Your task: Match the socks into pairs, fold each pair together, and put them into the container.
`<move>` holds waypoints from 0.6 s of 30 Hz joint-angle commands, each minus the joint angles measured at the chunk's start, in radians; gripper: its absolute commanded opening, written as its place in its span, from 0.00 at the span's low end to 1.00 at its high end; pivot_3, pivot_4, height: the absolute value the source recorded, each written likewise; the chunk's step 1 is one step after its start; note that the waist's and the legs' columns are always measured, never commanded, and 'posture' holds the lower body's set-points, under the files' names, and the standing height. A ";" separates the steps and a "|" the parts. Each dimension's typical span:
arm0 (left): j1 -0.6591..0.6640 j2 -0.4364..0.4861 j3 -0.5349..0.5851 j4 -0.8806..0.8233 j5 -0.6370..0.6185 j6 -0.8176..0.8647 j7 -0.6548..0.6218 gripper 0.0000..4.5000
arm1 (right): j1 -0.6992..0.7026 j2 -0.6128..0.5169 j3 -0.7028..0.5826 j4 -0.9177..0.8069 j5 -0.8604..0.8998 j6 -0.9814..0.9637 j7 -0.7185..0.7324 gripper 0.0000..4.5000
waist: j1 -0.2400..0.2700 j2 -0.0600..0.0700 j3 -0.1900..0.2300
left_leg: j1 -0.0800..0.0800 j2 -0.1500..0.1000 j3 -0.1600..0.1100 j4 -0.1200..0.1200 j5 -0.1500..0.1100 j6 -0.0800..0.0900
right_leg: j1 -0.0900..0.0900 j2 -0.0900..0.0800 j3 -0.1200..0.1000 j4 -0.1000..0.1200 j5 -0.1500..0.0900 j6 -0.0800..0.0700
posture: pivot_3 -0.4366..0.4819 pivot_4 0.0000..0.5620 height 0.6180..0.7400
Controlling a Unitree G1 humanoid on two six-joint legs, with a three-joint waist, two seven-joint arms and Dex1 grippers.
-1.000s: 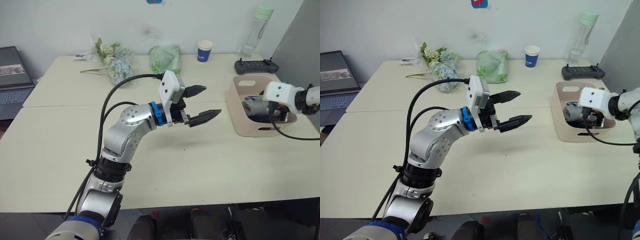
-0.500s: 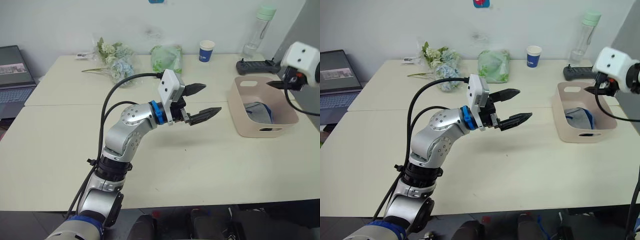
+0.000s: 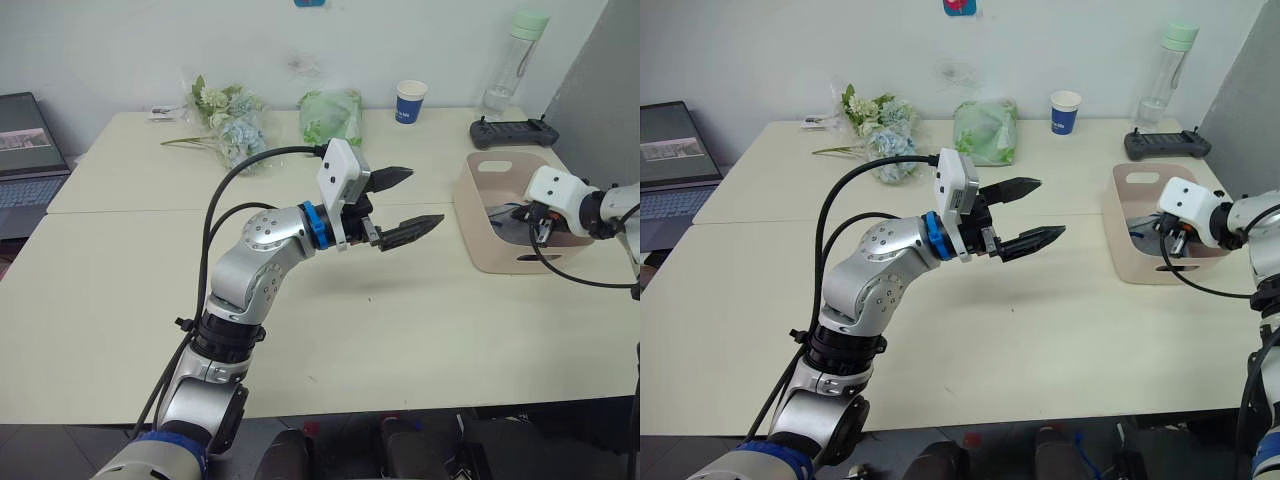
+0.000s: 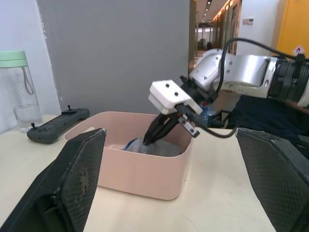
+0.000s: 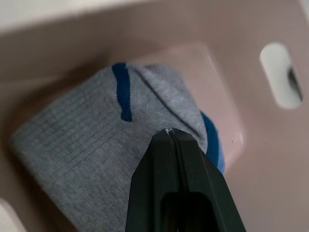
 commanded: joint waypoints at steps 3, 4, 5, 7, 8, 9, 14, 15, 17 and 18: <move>-0.010 -0.002 -0.002 -0.055 -0.008 0.003 -0.001 1.00 | -0.055 0.002 0.020 0.127 -0.072 -0.079 -0.108 0.00 | -0.001 -0.002 -0.001 | 0.001 0.000 0.000 0.001 0.000 0.000 | 0.001 0.000 0.000 0.000 0.000 0.000 | 0.48 0.27 1.00; -0.009 -0.001 -0.002 -0.058 -0.009 0.006 0.001 1.00 | -0.065 0.001 0.017 0.130 -0.069 -0.088 -0.106 0.00 | -0.001 -0.002 -0.001 | 0.001 0.000 0.000 0.001 0.000 0.000 | 0.001 0.000 0.000 0.000 0.000 0.000 | 0.48 0.27 1.00; -0.006 0.000 -0.003 -0.062 -0.010 0.008 0.001 1.00 | -0.074 0.001 0.011 0.130 -0.064 -0.093 -0.103 0.00 | -0.001 -0.002 -0.001 | 0.001 0.000 0.000 0.001 0.000 0.000 | 0.001 0.000 0.000 0.000 0.000 0.000 | 0.48 0.27 1.00; 0.000 0.002 -0.003 -0.065 -0.009 0.011 0.000 1.00 | -0.083 0.001 -0.001 0.125 -0.050 -0.092 -0.082 0.00 | -0.002 -0.002 -0.001 | 0.001 0.000 0.000 0.001 0.000 0.000 | 0.001 0.000 0.000 0.000 0.000 0.000 | 0.48 0.27 1.00; 0.002 0.003 -0.003 -0.066 -0.010 0.013 -0.002 1.00 | -0.087 0.001 -0.010 0.116 -0.040 -0.088 -0.071 0.00 | -0.002 -0.002 -0.001 | 0.001 0.000 0.000 0.001 0.000 0.000 | 0.001 0.000 0.000 0.000 0.000 0.000 | 0.48 0.27 1.00; 0.005 0.005 -0.001 -0.067 -0.010 0.015 -0.004 1.00 | -0.091 0.001 -0.019 0.104 -0.029 -0.081 -0.063 0.00 | -0.003 -0.002 -0.001 | 0.001 0.000 0.000 0.001 0.000 0.000 | 0.001 0.000 0.000 0.000 0.000 0.000 | 0.48 0.27 1.00; 0.027 0.061 0.029 -0.073 -0.017 0.029 -0.025 1.00 | -0.125 -0.015 -0.106 -0.052 0.071 0.014 -0.014 0.00 | -0.006 -0.001 -0.001 | 0.000 0.000 0.001 0.000 0.000 0.000 | 0.000 0.000 0.001 0.000 0.000 0.000 | 0.48 0.27 1.00; 0.038 0.084 0.041 -0.067 -0.010 0.022 -0.028 1.00 | -0.126 -0.010 -0.134 -0.124 0.105 0.063 -0.010 0.04 | -0.005 -0.001 -0.001 | 0.000 0.001 0.000 0.000 0.000 0.000 | 0.000 0.001 0.000 0.000 0.000 0.000 | 0.48 0.27 1.00; 0.066 0.129 0.067 -0.054 0.005 0.003 -0.027 1.00 | -0.103 0.009 -0.184 -0.290 0.173 0.172 -0.003 0.11 | -0.007 0.001 -0.001 | 0.000 0.001 0.000 -0.001 0.000 0.000 | -0.001 0.001 0.000 0.000 0.000 0.000 | 0.48 0.27 1.00; 0.082 0.146 0.081 -0.051 0.008 -0.003 -0.020 1.00 | -0.083 0.025 -0.209 -0.383 0.210 0.235 -0.012 0.19 | -0.007 0.001 -0.001 | 0.000 0.001 0.000 -0.001 0.000 0.000 | -0.001 0.001 0.000 0.000 0.000 0.000 | 0.48 0.27 1.00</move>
